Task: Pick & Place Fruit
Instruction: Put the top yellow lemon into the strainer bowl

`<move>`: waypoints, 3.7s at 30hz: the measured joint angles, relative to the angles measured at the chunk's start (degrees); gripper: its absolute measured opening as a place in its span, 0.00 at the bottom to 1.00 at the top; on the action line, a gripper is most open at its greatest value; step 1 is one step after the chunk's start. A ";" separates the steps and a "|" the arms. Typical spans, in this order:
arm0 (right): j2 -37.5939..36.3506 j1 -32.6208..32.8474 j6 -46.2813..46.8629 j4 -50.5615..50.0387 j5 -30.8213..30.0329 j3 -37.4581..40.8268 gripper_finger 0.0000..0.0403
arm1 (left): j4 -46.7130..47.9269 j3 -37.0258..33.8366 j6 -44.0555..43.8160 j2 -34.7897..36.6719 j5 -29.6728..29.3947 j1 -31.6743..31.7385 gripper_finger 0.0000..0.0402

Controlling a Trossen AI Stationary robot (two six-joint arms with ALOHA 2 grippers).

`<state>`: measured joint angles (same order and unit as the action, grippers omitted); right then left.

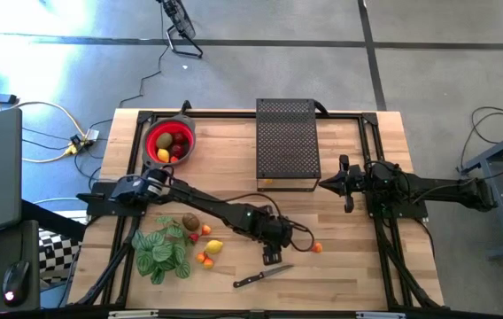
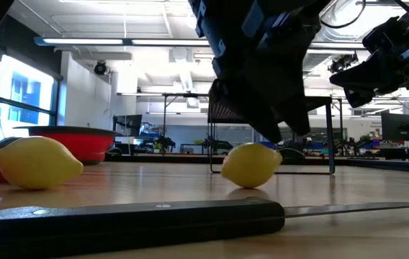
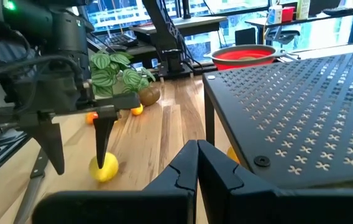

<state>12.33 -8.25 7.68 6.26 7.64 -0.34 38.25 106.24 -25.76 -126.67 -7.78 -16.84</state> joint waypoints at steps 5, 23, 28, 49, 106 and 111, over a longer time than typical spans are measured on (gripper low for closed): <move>0.01 0.00 -0.02 -0.08 0.00 0.00 0.00 | 1.04 -0.02 3.22 0.17 0.16 0.00 0.61; 0.01 0.00 0.00 -0.04 0.00 0.01 0.00 | 5.96 -0.02 9.31 0.66 1.02 3.02 0.61; 0.01 0.00 0.00 -0.04 0.00 0.01 0.00 | 6.01 -0.02 17.66 0.90 0.99 3.02 0.61; 0.01 0.00 0.00 -0.04 0.00 0.00 0.00 | 6.72 -0.02 17.60 0.87 2.46 3.73 0.61; 0.00 0.00 2.71 -0.43 0.02 0.02 0.00 | 31.84 15.63 -38.03 0.79 4.98 4.13 0.61; 0.00 0.00 2.60 0.10 0.02 0.02 0.00 | 31.68 15.63 -38.19 0.79 0.45 4.13 0.61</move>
<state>12.33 -8.25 10.28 6.36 7.66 -0.32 69.93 121.86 -63.95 -125.89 -7.33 -12.71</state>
